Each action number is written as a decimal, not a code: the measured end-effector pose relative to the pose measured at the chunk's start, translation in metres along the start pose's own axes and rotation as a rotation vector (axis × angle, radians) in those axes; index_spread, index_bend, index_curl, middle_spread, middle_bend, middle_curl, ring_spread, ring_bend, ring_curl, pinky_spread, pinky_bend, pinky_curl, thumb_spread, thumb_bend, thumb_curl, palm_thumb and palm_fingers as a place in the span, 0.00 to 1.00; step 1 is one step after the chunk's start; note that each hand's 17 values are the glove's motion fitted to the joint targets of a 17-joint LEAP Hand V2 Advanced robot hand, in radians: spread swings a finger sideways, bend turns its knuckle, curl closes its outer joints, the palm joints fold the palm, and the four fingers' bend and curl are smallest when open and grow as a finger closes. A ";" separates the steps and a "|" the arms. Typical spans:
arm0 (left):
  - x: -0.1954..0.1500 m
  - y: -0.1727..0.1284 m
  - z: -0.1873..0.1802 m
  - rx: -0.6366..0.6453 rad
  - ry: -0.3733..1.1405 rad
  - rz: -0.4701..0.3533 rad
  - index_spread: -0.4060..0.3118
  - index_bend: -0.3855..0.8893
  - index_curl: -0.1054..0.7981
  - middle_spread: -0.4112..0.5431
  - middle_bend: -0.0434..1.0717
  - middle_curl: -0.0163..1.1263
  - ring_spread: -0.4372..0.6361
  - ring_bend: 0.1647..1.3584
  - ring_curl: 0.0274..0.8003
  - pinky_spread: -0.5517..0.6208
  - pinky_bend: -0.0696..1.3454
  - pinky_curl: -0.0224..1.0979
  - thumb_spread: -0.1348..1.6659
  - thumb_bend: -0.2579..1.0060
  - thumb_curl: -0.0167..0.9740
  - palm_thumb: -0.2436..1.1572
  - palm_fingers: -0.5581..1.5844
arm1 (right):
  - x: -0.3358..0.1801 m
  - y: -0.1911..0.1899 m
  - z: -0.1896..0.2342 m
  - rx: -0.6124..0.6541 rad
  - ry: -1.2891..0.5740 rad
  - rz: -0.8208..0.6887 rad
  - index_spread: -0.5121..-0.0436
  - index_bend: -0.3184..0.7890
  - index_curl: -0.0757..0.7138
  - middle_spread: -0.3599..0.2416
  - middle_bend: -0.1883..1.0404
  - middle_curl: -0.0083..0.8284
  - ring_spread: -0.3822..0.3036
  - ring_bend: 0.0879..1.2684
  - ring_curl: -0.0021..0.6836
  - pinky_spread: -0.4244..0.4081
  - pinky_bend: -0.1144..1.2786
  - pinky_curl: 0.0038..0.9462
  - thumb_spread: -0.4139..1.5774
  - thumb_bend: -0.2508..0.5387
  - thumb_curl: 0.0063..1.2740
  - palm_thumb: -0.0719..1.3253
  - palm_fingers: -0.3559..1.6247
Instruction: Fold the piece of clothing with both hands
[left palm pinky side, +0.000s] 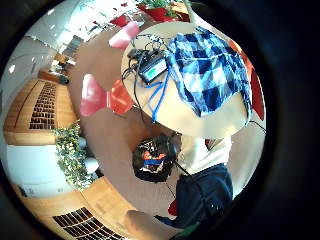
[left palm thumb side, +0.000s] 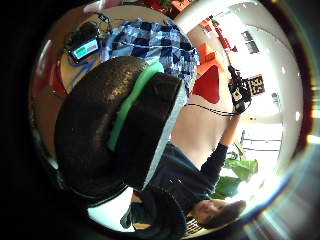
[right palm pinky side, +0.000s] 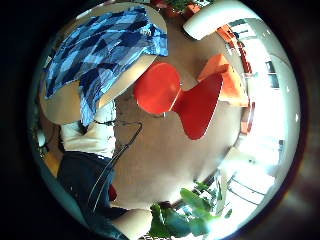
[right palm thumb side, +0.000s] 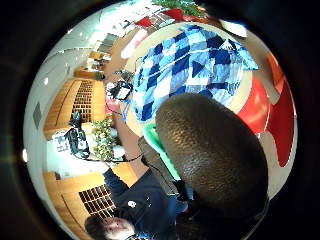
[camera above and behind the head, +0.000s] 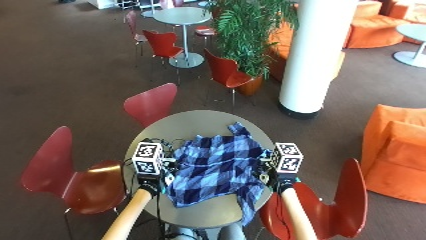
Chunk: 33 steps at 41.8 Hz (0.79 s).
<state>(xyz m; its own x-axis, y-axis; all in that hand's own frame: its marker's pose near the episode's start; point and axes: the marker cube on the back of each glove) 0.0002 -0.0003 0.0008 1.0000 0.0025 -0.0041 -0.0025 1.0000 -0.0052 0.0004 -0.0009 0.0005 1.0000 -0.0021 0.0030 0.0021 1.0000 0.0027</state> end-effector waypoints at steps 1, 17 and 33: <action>0.000 0.000 0.000 -0.001 0.000 0.001 0.49 0.49 0.20 0.49 0.17 0.04 0.55 0.17 0.04 0.59 0.24 0.07 0.31 0.23 0.03 0.21 0.41 | 0.000 0.000 0.000 0.001 -0.001 -0.001 0.65 0.47 0.16 0.42 0.31 0.06 0.59 0.13 0.06 0.63 0.30 0.06 0.43 0.46 0.02 0.17 0.29; 0.000 -0.008 0.008 -0.003 -0.006 0.008 0.42 0.48 0.38 0.56 0.18 0.13 0.72 0.25 0.19 0.71 0.26 0.19 0.65 0.20 0.11 0.22 0.37 | -0.006 -0.014 0.002 0.001 -0.012 -0.021 0.25 0.45 0.34 0.25 0.30 0.20 0.62 0.16 0.20 0.75 0.32 0.21 0.78 0.45 0.08 0.19 0.27; 0.001 -0.041 0.035 -0.102 0.002 0.087 0.41 0.43 0.46 0.58 0.17 0.17 0.76 0.28 0.24 0.74 0.27 0.25 0.65 0.16 0.18 0.16 0.33 | -0.005 -0.046 0.003 -0.096 0.024 -0.059 0.22 0.43 0.41 0.24 0.30 0.27 0.62 0.17 0.28 0.77 0.33 0.28 0.85 0.38 0.12 0.19 0.26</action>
<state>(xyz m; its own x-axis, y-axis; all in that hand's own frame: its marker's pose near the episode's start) 0.0018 -0.0414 0.0364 0.9960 0.0892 -0.0114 -0.0899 0.9902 -0.1067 -0.0048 -0.0466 0.0034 0.9979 -0.0620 -0.0187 0.0600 0.9938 -0.0932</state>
